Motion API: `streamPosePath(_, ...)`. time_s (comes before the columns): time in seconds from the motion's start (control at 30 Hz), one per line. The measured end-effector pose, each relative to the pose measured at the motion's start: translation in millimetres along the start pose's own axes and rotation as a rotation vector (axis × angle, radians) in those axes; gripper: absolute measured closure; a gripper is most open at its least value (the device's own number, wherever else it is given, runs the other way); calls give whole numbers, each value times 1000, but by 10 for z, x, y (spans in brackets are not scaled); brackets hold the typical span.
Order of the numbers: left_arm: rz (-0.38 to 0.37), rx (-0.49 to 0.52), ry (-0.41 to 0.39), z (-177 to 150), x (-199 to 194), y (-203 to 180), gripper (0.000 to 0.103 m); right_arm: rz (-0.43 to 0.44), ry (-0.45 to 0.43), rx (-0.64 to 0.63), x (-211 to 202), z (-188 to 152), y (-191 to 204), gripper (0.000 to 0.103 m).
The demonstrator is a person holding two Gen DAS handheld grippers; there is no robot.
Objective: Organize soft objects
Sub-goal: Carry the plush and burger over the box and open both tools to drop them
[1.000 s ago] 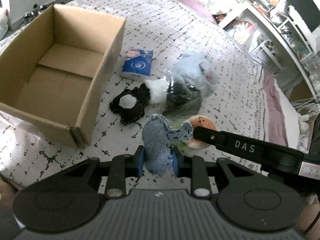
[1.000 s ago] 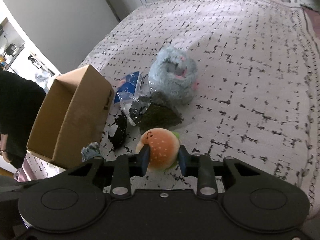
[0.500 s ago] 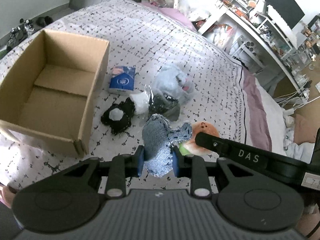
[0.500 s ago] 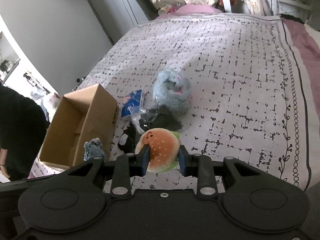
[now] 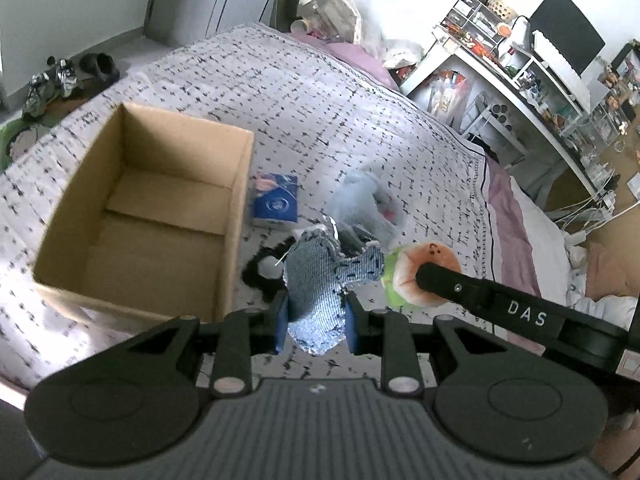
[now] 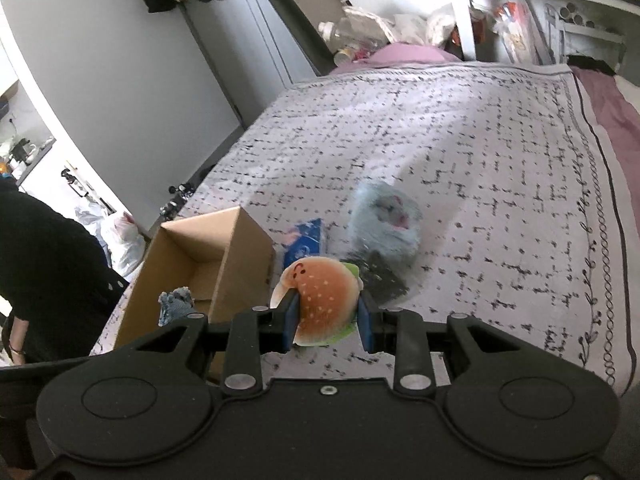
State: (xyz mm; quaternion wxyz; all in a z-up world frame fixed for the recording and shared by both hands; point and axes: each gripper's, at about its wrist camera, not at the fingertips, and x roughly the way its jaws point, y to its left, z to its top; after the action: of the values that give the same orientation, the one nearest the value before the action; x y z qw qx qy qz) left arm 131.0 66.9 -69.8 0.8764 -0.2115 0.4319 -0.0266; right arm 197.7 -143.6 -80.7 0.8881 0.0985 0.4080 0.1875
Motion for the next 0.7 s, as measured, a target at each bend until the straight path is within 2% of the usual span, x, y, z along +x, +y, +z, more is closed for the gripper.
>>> streamPosePath(0.27, 12, 2, -26, 150, -152, 169, 76, 25, -18, -3, 23, 59, 228, 73)
streamPosePath(0.7, 70, -47, -33, 336, -213, 610, 76, 84, 6, -29, 198, 118, 646, 73)
